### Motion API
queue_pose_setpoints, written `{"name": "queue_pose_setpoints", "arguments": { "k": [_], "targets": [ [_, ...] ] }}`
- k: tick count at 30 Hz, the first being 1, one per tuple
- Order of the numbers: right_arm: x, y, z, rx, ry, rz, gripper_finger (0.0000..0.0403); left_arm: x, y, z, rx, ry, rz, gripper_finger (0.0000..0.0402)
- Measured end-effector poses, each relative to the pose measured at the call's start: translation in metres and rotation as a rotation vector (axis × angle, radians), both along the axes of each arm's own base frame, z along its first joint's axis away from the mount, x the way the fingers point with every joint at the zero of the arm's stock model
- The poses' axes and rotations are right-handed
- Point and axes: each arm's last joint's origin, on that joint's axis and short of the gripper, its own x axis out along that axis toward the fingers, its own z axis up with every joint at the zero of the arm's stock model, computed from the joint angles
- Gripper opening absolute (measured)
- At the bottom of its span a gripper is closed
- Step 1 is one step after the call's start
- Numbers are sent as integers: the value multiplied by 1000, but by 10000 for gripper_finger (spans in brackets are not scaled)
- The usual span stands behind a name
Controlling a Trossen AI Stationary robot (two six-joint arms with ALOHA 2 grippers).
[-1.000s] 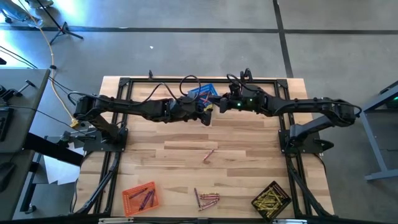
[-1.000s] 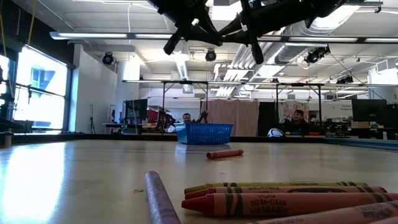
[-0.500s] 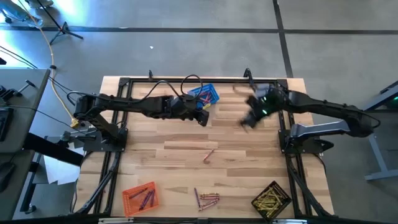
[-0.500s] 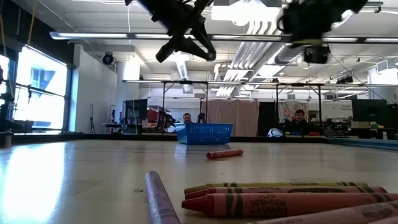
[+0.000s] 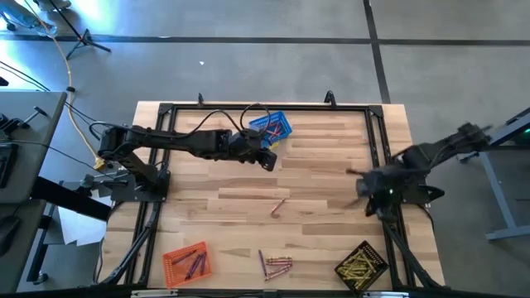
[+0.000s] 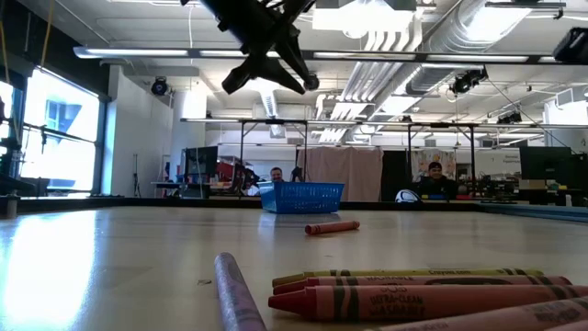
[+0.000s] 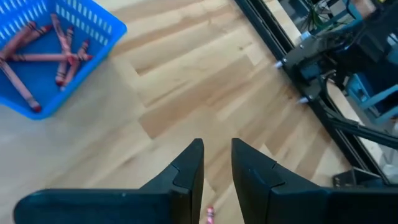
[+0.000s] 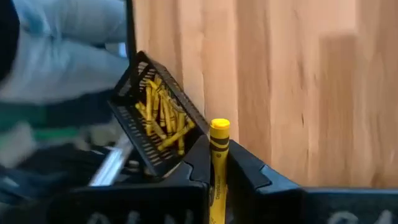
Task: Sort crayons
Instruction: Put the yellow crayon into the black bin
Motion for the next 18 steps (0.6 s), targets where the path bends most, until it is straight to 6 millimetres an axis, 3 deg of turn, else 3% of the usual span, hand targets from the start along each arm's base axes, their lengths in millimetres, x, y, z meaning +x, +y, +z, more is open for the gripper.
{"name": "queue_pose_setpoints", "arguments": {
  "k": [6,9,18],
  "targets": [
    [16,46,-9,-144,-227,383,12,1,-16,0,-1,-4,-24,67],
    [19,68,-21,-195,-242,559,12,1,-23,0,-15,-12,-12,67],
    [26,136,-54,-153,-296,774,12,1,-39,0,-33,-20,-27,67]
  ]
}}
